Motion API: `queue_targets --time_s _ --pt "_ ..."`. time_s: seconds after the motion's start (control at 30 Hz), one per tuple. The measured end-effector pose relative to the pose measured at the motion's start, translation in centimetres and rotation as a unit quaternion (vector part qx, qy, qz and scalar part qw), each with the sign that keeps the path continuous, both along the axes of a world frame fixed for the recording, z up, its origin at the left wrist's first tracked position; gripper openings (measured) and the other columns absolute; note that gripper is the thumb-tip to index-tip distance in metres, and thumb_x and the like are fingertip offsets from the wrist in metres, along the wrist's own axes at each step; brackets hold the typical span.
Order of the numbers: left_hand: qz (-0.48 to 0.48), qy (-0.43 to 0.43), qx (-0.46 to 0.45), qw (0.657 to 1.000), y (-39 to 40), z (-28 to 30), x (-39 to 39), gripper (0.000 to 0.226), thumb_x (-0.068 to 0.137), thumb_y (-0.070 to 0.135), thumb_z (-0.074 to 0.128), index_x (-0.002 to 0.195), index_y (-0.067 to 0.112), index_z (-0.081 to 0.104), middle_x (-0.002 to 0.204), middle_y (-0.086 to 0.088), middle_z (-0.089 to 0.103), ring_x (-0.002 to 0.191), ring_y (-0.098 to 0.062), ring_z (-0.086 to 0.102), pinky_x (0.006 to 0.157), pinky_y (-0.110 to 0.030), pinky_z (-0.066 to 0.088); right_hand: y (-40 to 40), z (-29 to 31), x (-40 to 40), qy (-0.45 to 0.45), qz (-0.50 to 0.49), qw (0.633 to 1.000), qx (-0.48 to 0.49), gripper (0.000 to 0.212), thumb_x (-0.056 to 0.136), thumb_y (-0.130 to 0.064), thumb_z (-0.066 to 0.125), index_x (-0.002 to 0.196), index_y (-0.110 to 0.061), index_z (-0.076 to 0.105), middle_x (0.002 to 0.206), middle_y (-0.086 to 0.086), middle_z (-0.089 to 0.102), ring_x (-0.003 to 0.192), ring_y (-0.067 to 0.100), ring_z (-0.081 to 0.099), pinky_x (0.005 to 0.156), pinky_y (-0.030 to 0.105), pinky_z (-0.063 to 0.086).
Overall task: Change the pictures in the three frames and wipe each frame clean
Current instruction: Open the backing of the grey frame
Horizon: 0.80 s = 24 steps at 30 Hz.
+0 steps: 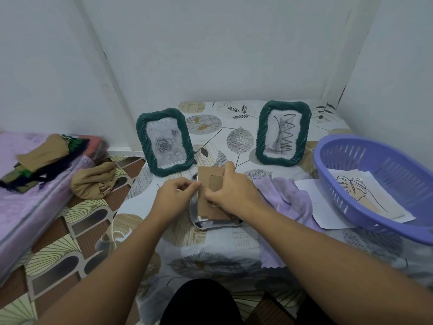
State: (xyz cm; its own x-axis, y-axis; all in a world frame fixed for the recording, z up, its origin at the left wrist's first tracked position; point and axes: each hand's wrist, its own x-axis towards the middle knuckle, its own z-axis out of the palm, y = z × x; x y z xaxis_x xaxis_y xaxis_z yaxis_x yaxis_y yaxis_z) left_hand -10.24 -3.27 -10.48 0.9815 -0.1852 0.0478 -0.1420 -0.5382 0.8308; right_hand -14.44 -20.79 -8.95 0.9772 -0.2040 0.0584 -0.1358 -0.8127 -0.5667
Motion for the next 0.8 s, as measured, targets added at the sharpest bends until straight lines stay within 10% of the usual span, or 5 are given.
queue_targets --time_s 0.2,0.3,0.4,0.53,0.8 --pt "0.016 0.126 -0.111 0.986 -1.3 0.8 -0.1 0.031 0.098 0.031 0.068 0.092 0.001 0.074 0.092 -0.018 0.076 0.078 -0.025 0.069 0.074 -0.039 0.060 -0.1 -0.2 -0.2 -0.011 -0.015 1.000 0.018 0.069 0.078 -0.070 0.064 0.116 -0.020 0.034 0.108 0.007 0.064 0.095 0.031 0.064 0.079 0.045 0.057" --pt "0.020 0.152 -0.163 0.975 -1.5 1.9 -0.4 0.029 0.101 0.026 0.063 0.099 -0.001 0.074 0.092 -0.013 0.078 0.080 -0.014 0.070 0.054 -0.016 0.054 -0.3 -0.4 -0.6 -0.059 -0.054 0.997 0.009 0.094 0.075 -0.077 0.065 0.141 -0.020 0.029 0.133 0.010 0.043 0.121 0.029 0.045 0.100 0.045 0.046" --pt "0.003 0.151 -0.188 0.971 -1.6 2.8 -1.0 0.023 0.104 0.023 0.058 0.097 0.006 0.073 0.067 0.017 0.072 0.059 0.012 0.061 0.058 -0.012 0.047 -0.7 -0.4 -0.6 -0.041 -0.050 0.981 0.183 0.099 0.071 -0.074 0.073 0.147 -0.028 0.029 0.138 0.002 0.043 0.125 0.020 0.045 0.107 0.044 0.043" --pt "0.016 0.118 -0.180 0.976 -1.9 2.7 -1.5 0.026 0.103 0.028 0.059 0.093 0.011 0.075 0.078 0.010 0.073 0.077 -0.003 0.062 0.070 -0.022 0.042 -1.6 -0.8 -0.4 0.007 -0.047 0.892 0.450 0.050 0.085 -0.033 0.080 0.125 -0.029 0.050 0.118 -0.003 0.071 0.107 0.020 0.070 0.096 0.051 0.057" --pt "0.065 -0.001 0.154 0.986 -0.4 -1.1 -0.9 0.024 0.098 0.039 0.062 0.117 0.025 0.064 0.091 0.004 0.070 0.082 -0.012 0.062 0.070 -0.030 0.044 -6.3 -0.1 -2.0 -0.037 -0.091 0.921 0.378 0.047 0.095 -0.019 0.070 0.136 -0.022 0.049 0.118 -0.004 0.069 0.105 0.014 0.066 0.093 0.034 0.053"
